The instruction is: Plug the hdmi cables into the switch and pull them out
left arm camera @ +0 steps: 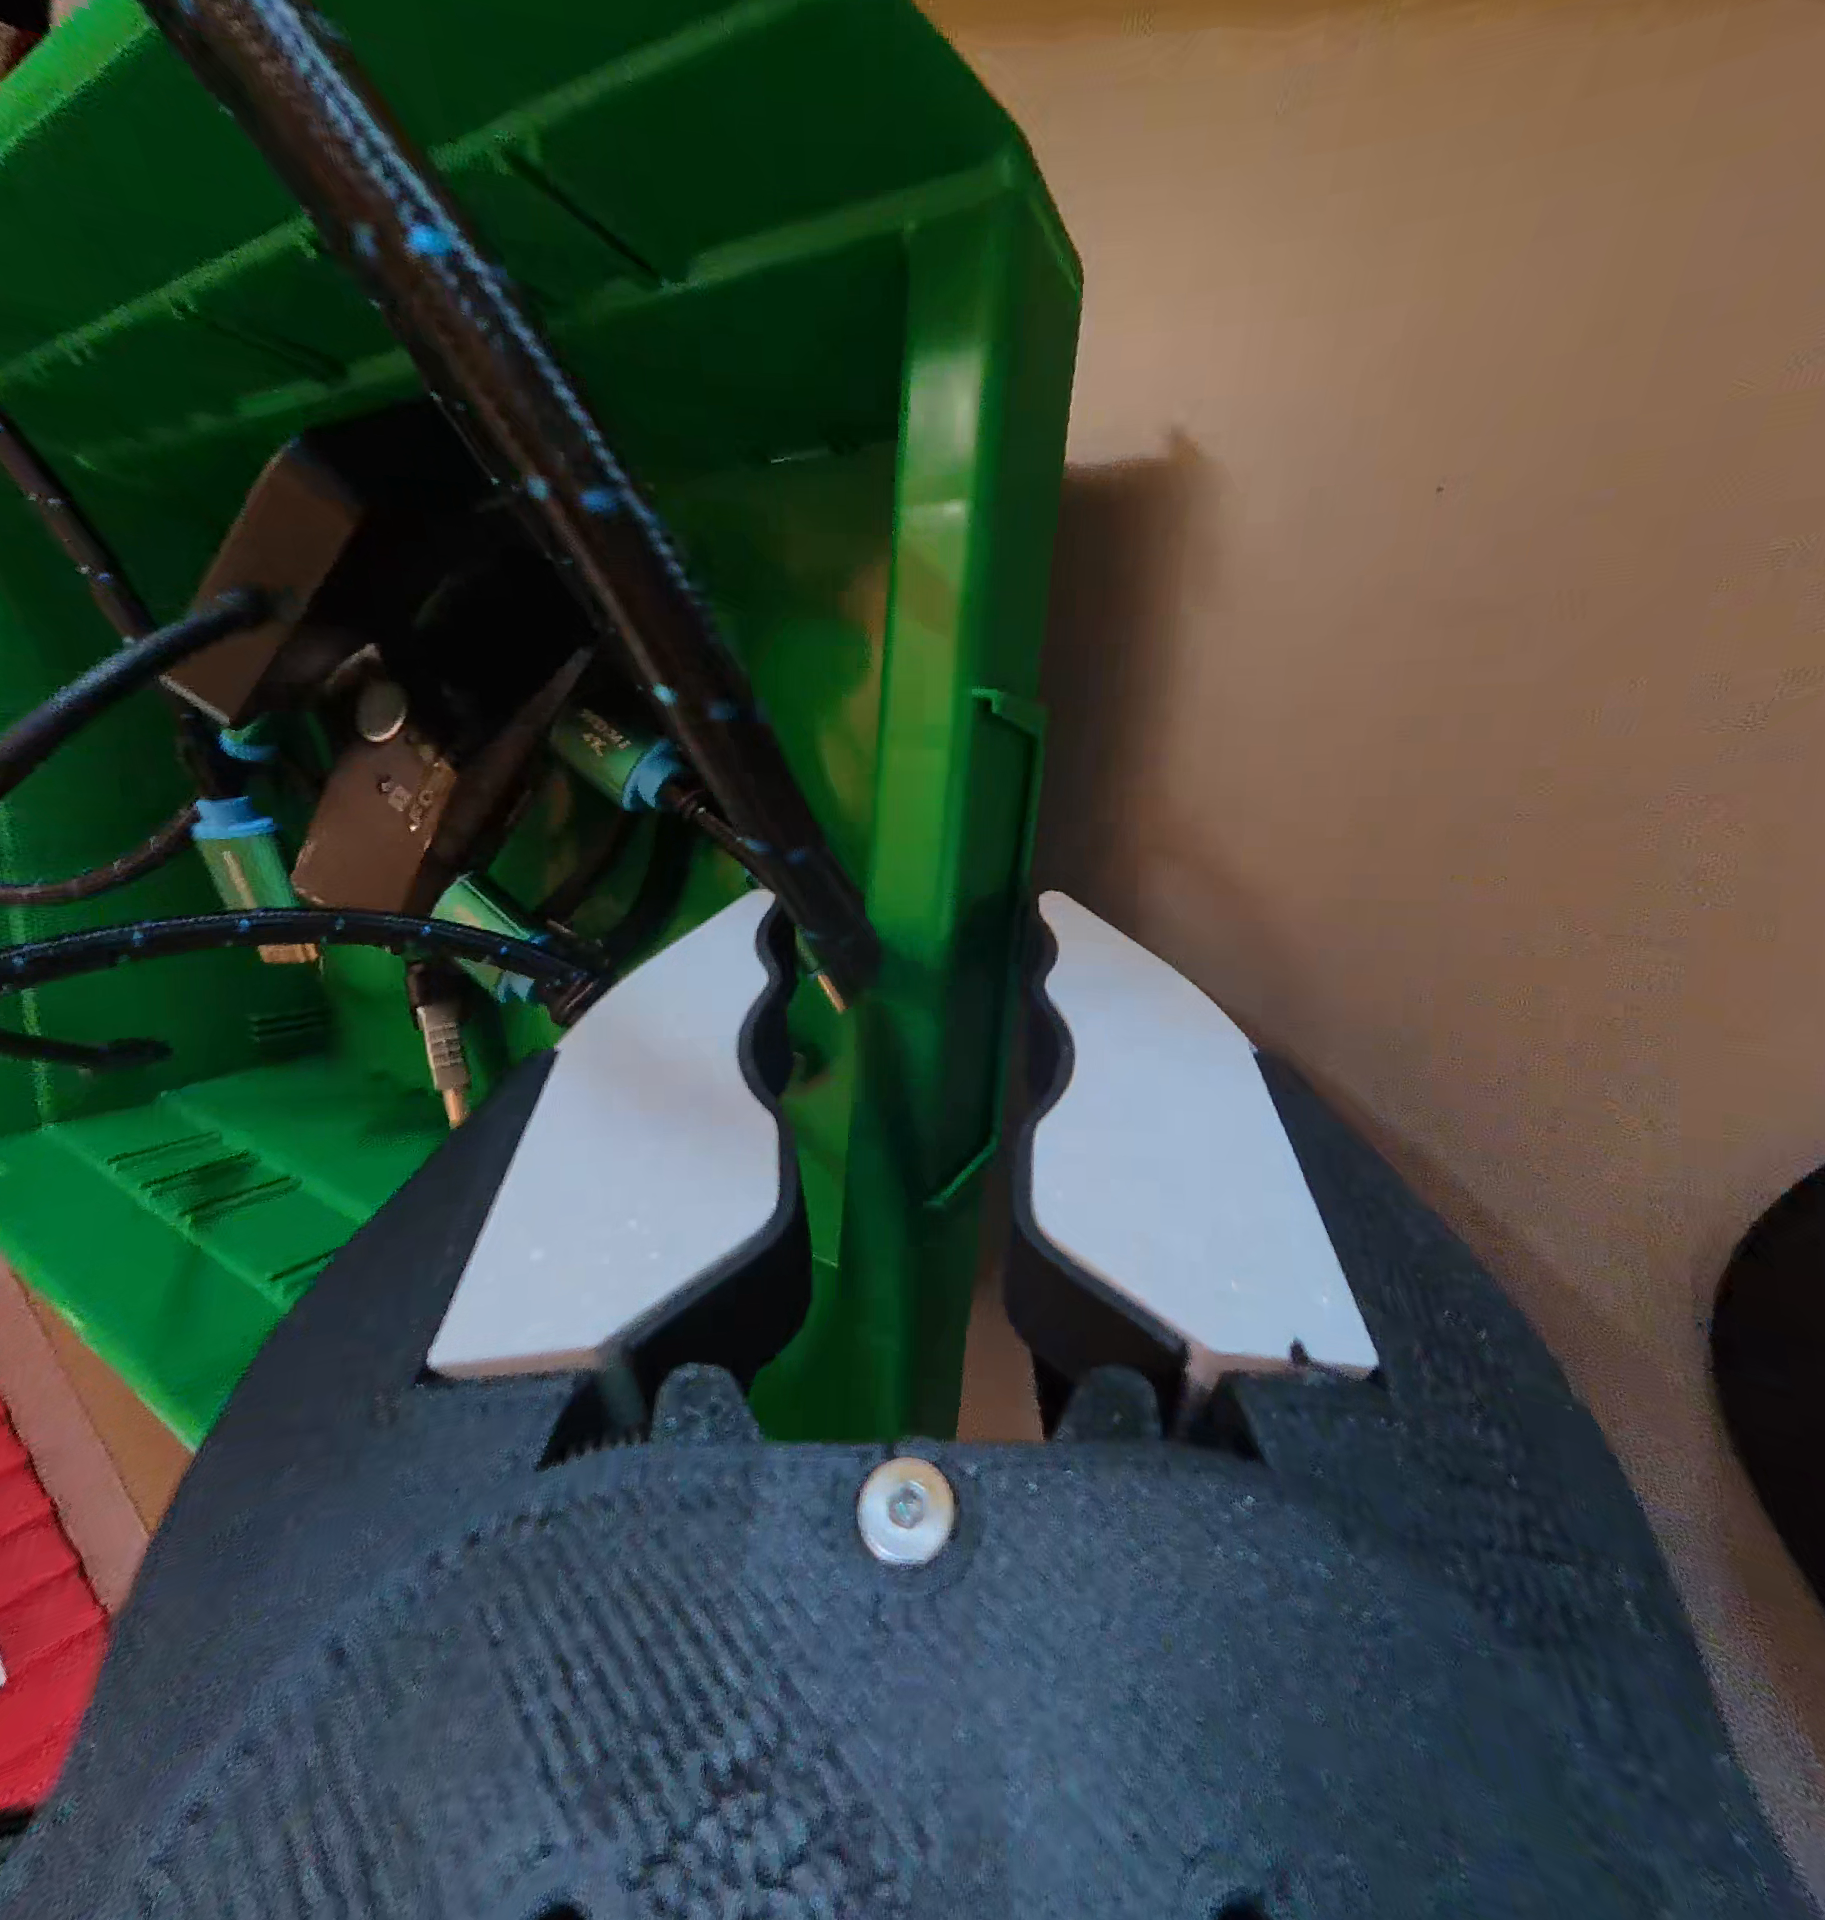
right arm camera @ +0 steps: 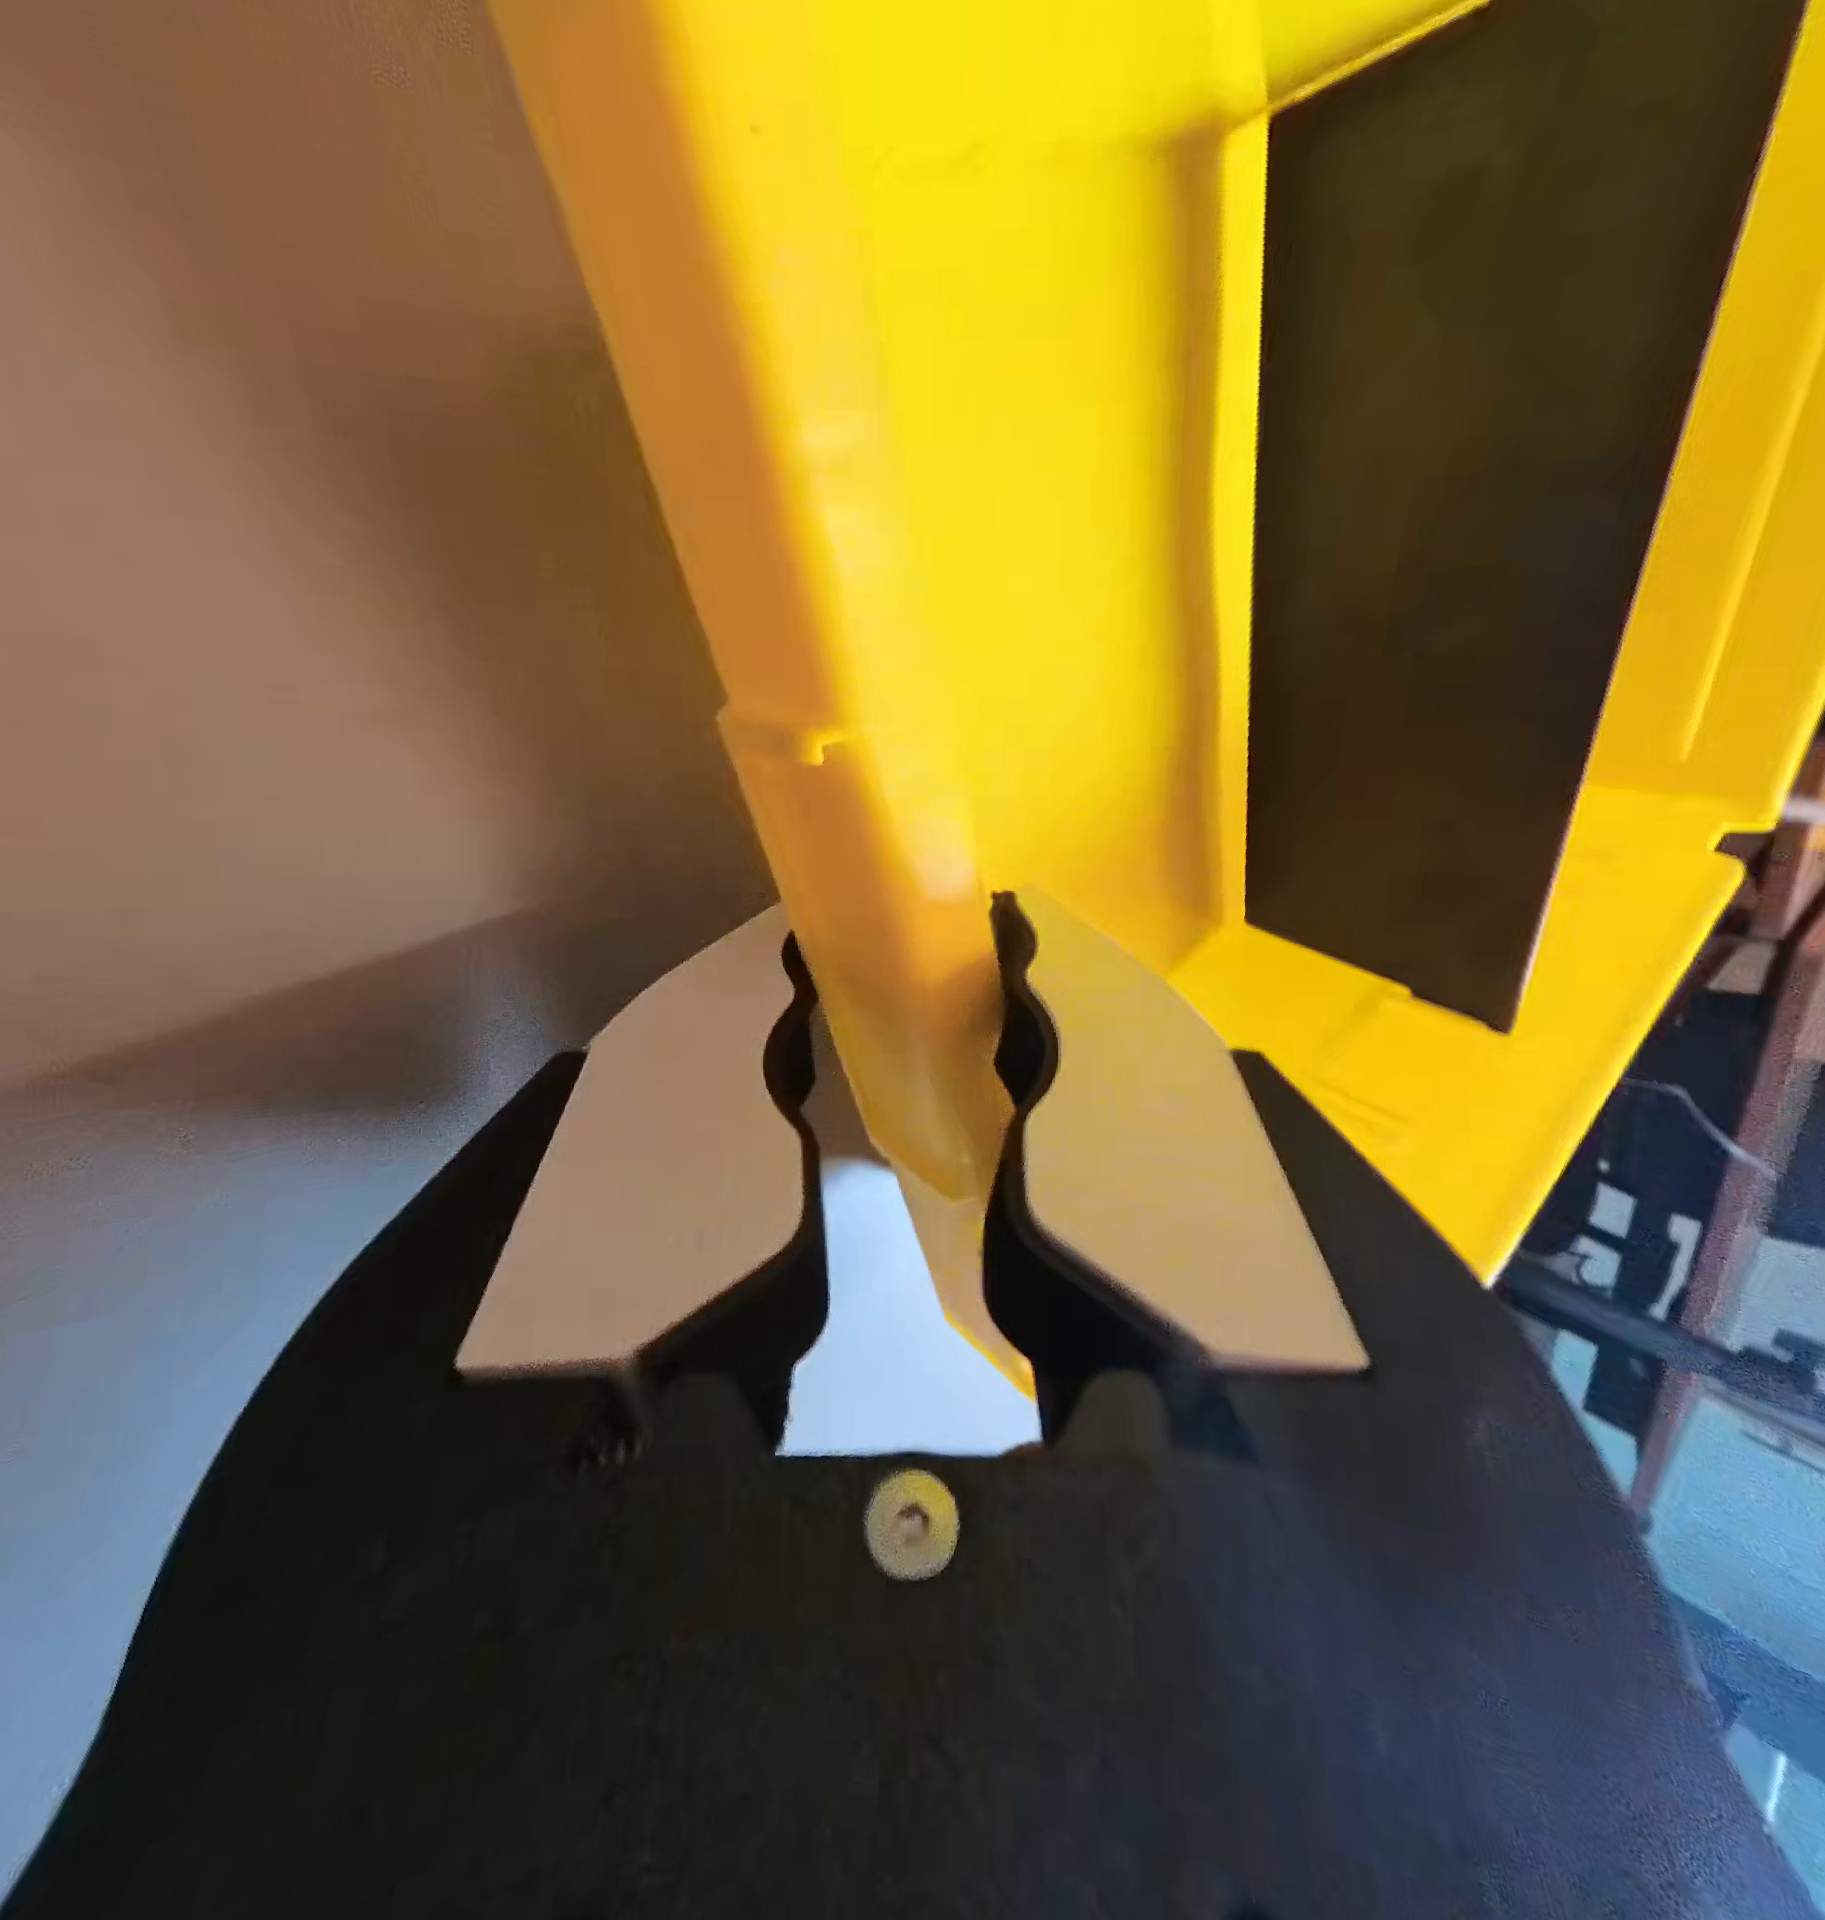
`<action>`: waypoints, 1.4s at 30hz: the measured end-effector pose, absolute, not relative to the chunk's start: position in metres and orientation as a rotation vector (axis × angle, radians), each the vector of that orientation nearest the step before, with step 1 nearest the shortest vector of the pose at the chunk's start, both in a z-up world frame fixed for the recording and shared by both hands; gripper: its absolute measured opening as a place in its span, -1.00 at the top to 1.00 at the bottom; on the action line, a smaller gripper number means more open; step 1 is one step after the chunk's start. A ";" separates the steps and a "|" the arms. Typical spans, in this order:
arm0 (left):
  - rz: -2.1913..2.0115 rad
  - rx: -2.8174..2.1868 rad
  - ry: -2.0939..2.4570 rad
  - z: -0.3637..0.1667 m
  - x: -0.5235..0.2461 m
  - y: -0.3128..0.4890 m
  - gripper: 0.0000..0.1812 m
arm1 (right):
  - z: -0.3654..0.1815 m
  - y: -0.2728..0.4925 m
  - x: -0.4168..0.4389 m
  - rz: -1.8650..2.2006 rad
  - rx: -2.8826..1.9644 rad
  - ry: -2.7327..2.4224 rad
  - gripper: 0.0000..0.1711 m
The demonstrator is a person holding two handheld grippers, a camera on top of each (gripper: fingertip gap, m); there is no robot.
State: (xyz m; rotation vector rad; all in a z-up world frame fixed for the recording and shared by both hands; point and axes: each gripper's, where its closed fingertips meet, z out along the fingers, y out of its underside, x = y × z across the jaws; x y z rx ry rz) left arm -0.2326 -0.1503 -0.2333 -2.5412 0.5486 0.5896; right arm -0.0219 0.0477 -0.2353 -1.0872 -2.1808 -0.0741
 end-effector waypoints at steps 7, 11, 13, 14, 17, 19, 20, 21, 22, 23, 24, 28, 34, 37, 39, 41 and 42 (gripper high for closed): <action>0.602 -2.533 0.583 -0.233 -0.205 -0.165 0.55 | -0.232 0.062 0.097 -0.221 -1.194 -2.036 0.61; 0.603 -2.531 0.536 -0.233 -0.201 -0.160 0.55 | -0.230 0.107 0.116 -0.341 -1.263 -1.935 0.62; 0.605 -2.521 0.529 -0.233 -0.200 -0.156 0.55 | -0.229 0.134 0.116 -0.383 -1.315 -1.895 0.62; 0.600 -2.516 0.522 -0.233 -0.201 -0.153 0.55 | -0.230 0.148 0.115 -0.401 -1.334 -1.888 0.62; 0.565 -2.504 0.488 -0.233 -0.205 -0.145 0.54 | -0.233 0.194 0.105 -0.439 -1.367 -1.847 0.62; 0.572 -2.498 0.482 -0.233 -0.210 -0.139 0.54 | -0.234 0.226 0.104 -0.513 -1.387 -1.808 0.61; 0.583 -2.490 0.484 -0.233 -0.214 -0.136 0.55 | -0.231 0.235 0.102 -0.535 -1.394 -1.784 0.58; 0.595 -2.476 0.482 -0.233 -0.218 -0.132 0.54 | -0.227 0.234 0.098 -0.499 -1.397 -1.777 0.55; 0.604 -2.456 0.471 -0.232 -0.223 -0.129 0.54 | -0.218 0.228 0.091 -0.422 -1.396 -1.759 0.52; 0.614 -2.431 0.455 -0.232 -0.229 -0.125 0.55 | -0.207 0.217 0.083 -0.338 -1.390 -1.746 0.50; 0.625 -2.402 0.430 -0.231 -0.235 -0.122 0.54 | -0.195 0.206 0.075 -0.258 -1.371 -1.736 0.49; 0.639 -2.301 0.307 -0.222 -0.256 -0.118 0.45 | -0.147 0.162 0.047 0.054 -1.313 -1.686 0.49; 0.609 -2.051 0.275 -0.126 -0.250 -0.126 0.61 | -0.061 0.131 0.008 0.406 -1.225 -1.542 0.54; 0.710 -2.107 0.444 -0.096 -0.257 -0.113 0.60 | -0.024 0.124 -0.012 0.526 -1.186 -1.473 0.57; 0.845 -2.237 0.703 -0.105 -0.267 -0.101 0.58 | -0.010 0.119 -0.020 0.605 -1.167 -1.428 0.60; 0.988 -2.403 0.971 -0.131 -0.290 -0.091 0.49 | -0.008 0.118 -0.023 0.681 -1.165 -1.385 0.64; 1.054 -2.452 1.075 -0.143 -0.301 -0.085 0.49 | -0.010 0.119 -0.025 0.719 -1.168 -1.374 0.67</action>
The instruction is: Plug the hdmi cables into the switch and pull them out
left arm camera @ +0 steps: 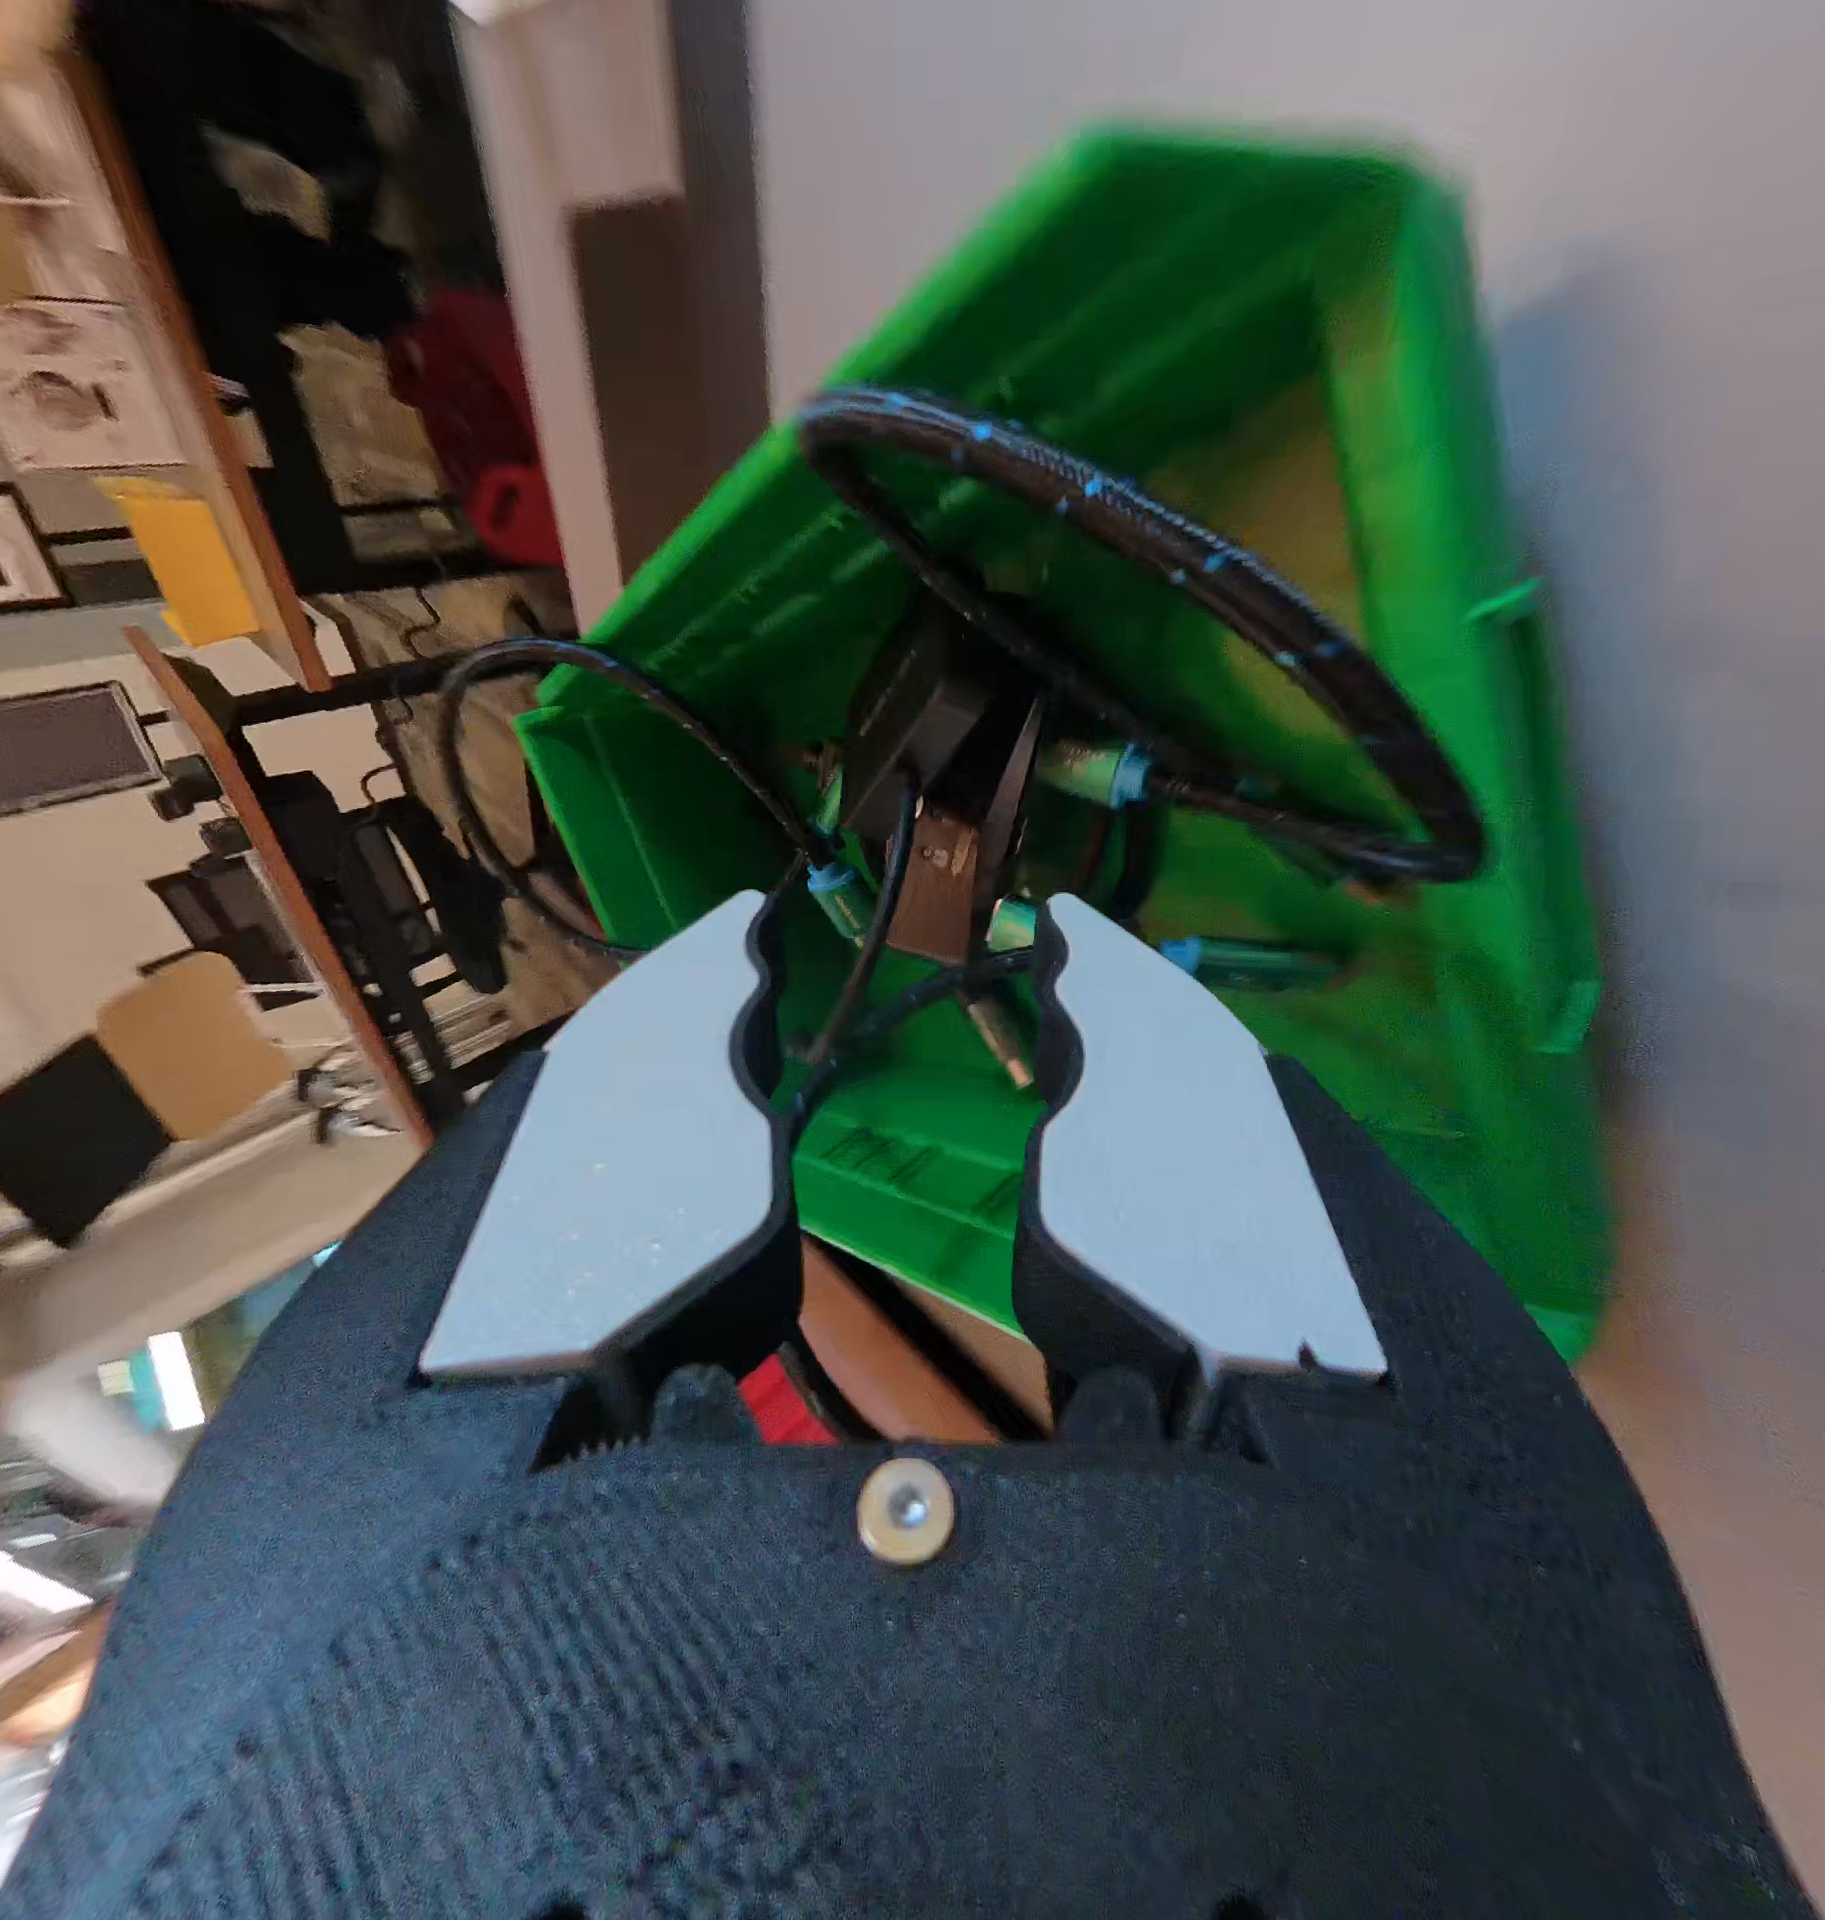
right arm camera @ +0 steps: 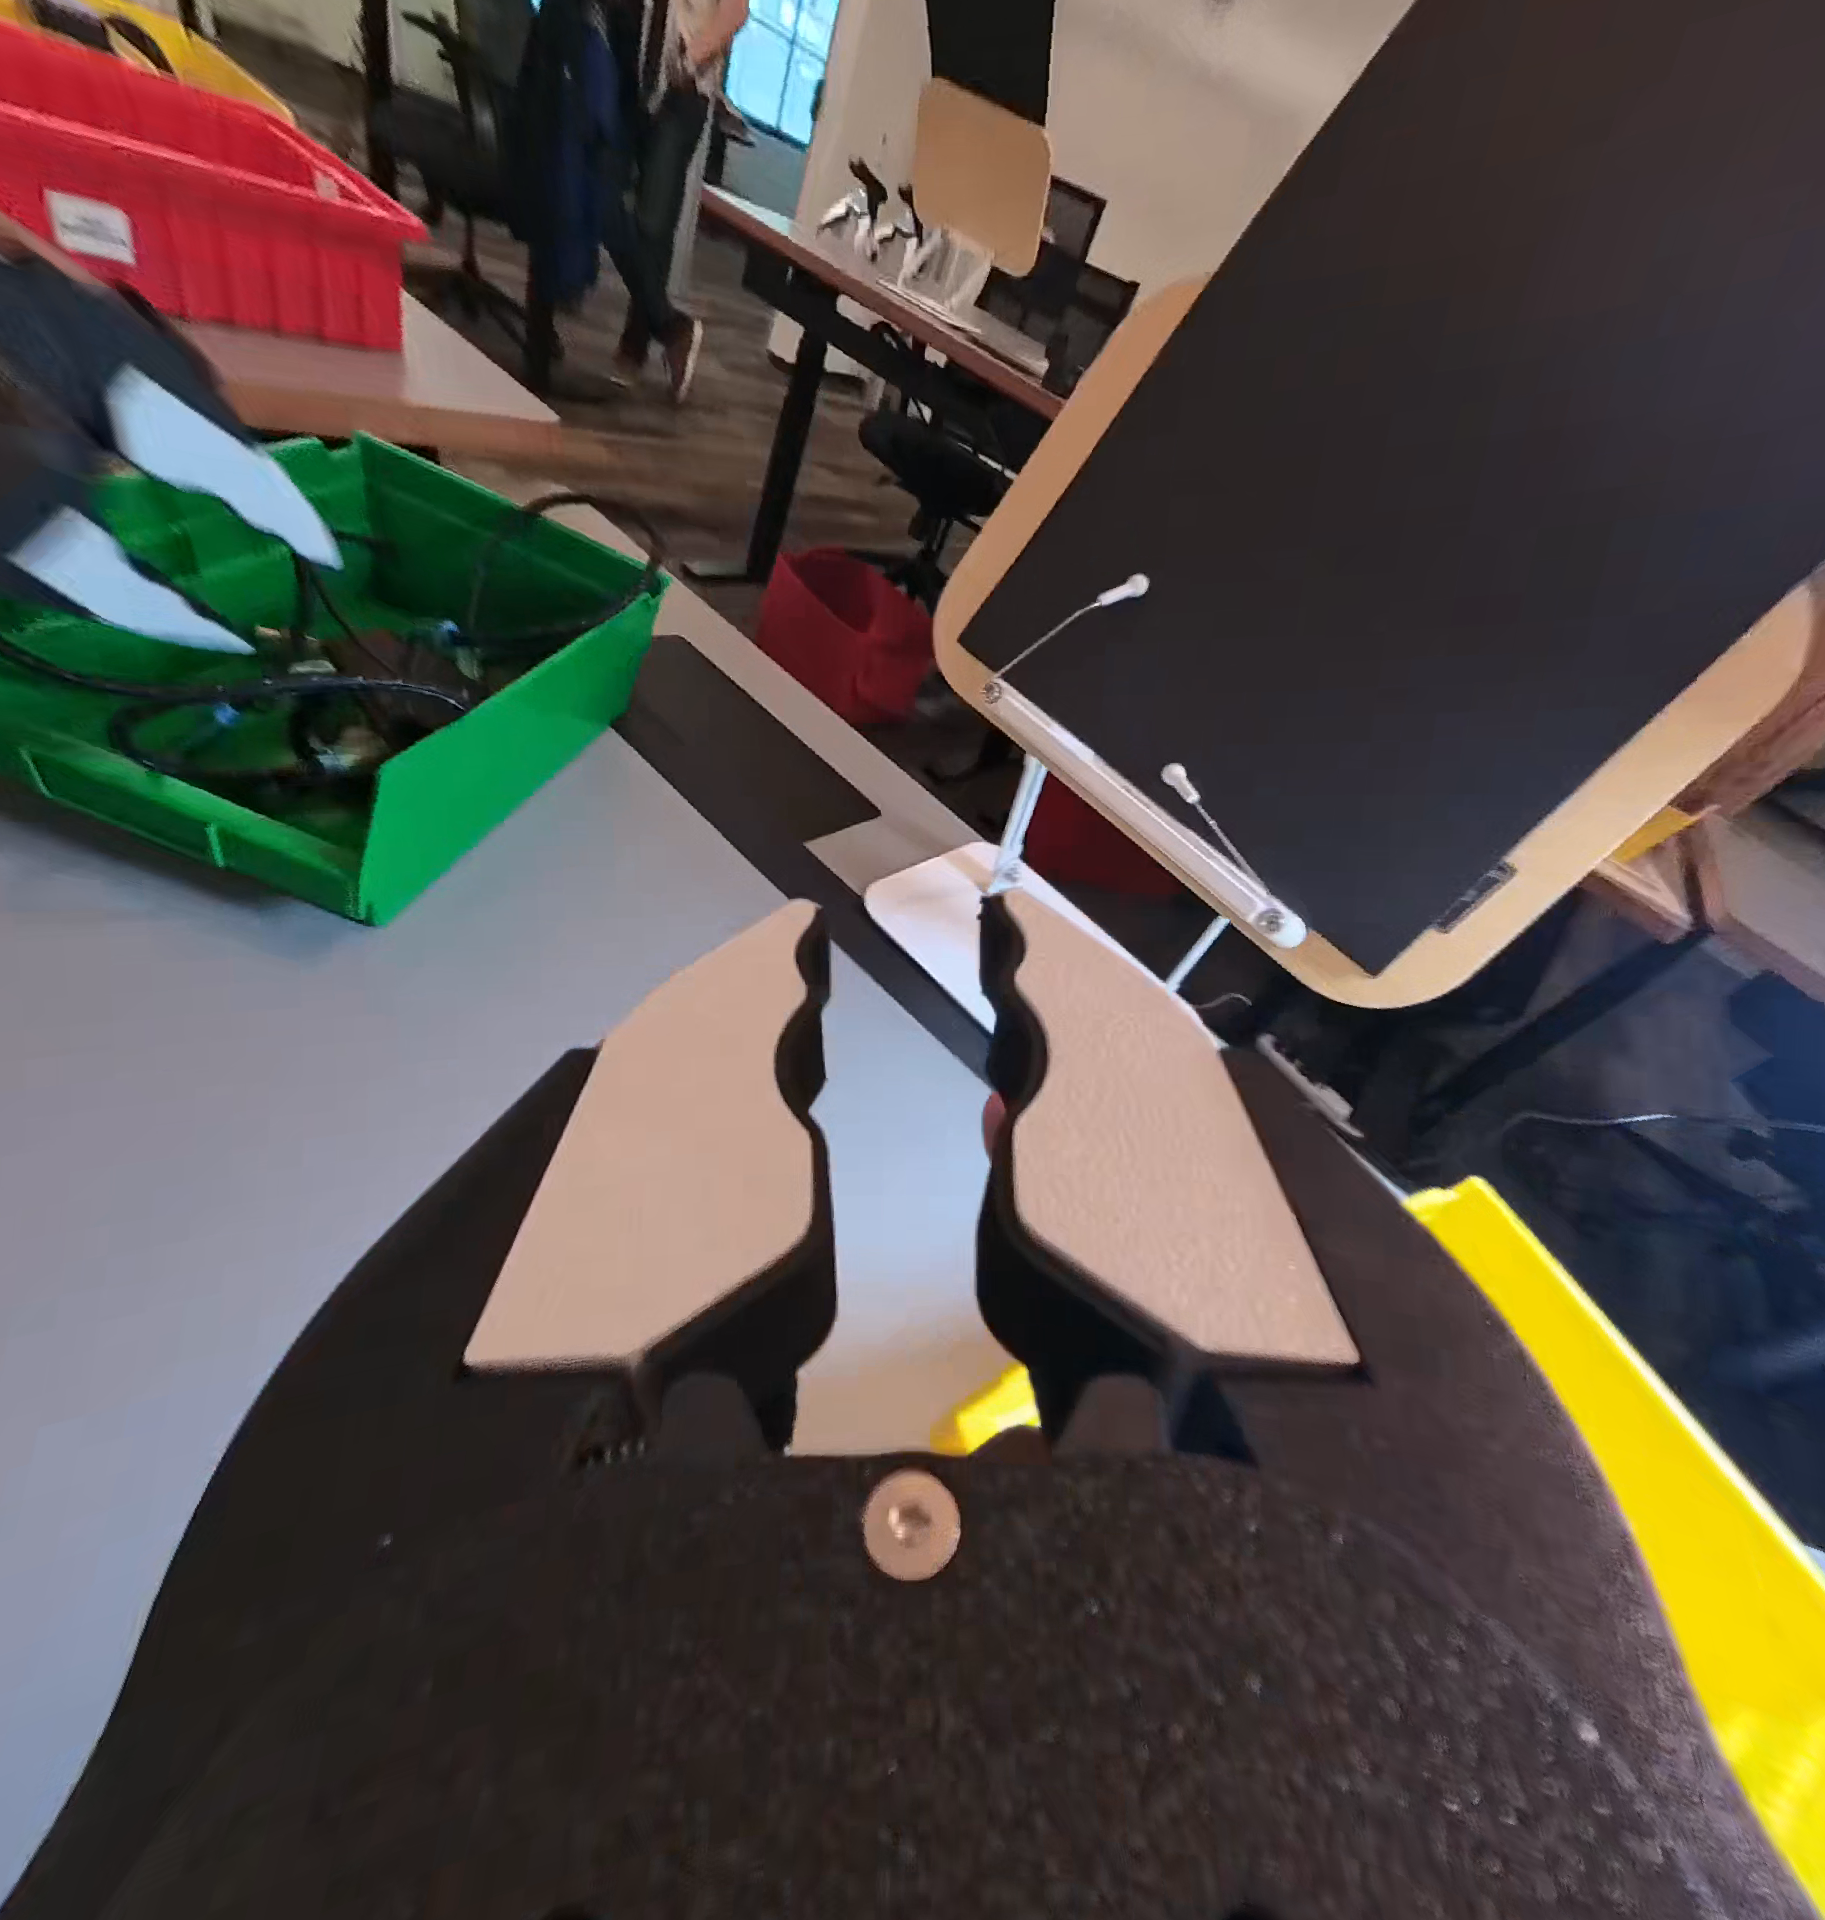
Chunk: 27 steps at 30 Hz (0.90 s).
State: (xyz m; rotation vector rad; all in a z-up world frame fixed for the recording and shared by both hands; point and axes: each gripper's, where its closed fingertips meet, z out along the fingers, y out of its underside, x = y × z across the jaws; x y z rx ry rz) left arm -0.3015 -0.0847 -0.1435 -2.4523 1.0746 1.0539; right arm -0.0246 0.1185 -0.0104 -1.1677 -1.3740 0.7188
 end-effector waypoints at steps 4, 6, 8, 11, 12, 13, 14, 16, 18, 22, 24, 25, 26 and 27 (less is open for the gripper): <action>1.207 -2.540 1.314 -0.188 -0.339 -0.053 0.49 | -0.027 0.144 -0.018 0.712 -1.219 -1.358 0.68; 1.192 -2.584 1.338 -0.208 -0.352 -0.045 0.57 | -0.025 0.159 -0.009 0.742 -1.248 -1.314 0.70; 1.183 -2.543 1.317 -0.208 -0.358 -0.035 0.76 | -0.021 0.177 0.003 0.750 -1.273 -1.264 0.71; 1.118 -2.496 1.104 -0.169 -0.358 -0.032 0.82 | -0.011 0.195 0.018 0.772 -1.288 -1.206 0.74; 1.092 -2.461 1.014 -0.148 -0.356 -0.032 0.84 | -0.009 0.197 0.021 0.796 -1.300 -1.196 0.74; 1.069 -2.417 0.914 -0.124 -0.353 -0.032 0.83 | -0.007 0.198 0.022 0.818 -1.308 -1.183 0.75; 1.068 -2.354 0.812 -0.097 -0.352 -0.032 0.83 | -0.006 0.198 0.021 0.837 -1.311 -1.172 0.76; 1.077 -2.201 0.656 -0.040 -0.347 -0.035 0.83 | -0.005 0.193 0.017 0.868 -1.312 -1.173 0.76; 0.962 -2.006 0.538 0.014 -0.320 -0.034 0.84 | -0.004 0.182 0.012 0.879 -1.294 -1.190 0.77; 0.479 -1.576 0.498 0.098 -0.211 -0.032 0.84 | 0.011 0.149 0.004 0.890 -1.162 -1.238 0.76; 0.238 -1.408 0.528 0.116 -0.155 -0.033 0.84 | 0.020 0.126 0.001 0.934 -1.062 -1.265 0.75; 0.128 -1.343 0.547 0.118 -0.130 -0.032 0.84 | 0.025 0.114 0.002 0.954 -1.001 -1.276 0.73; 0.021 -1.288 0.568 0.118 -0.106 -0.030 0.84 | 0.030 0.101 0.003 0.970 -0.935 -1.288 0.71; -0.085 -1.241 0.590 0.115 -0.084 -0.028 0.84 | 0.034 0.089 0.005 0.985 -0.874 -1.299 0.69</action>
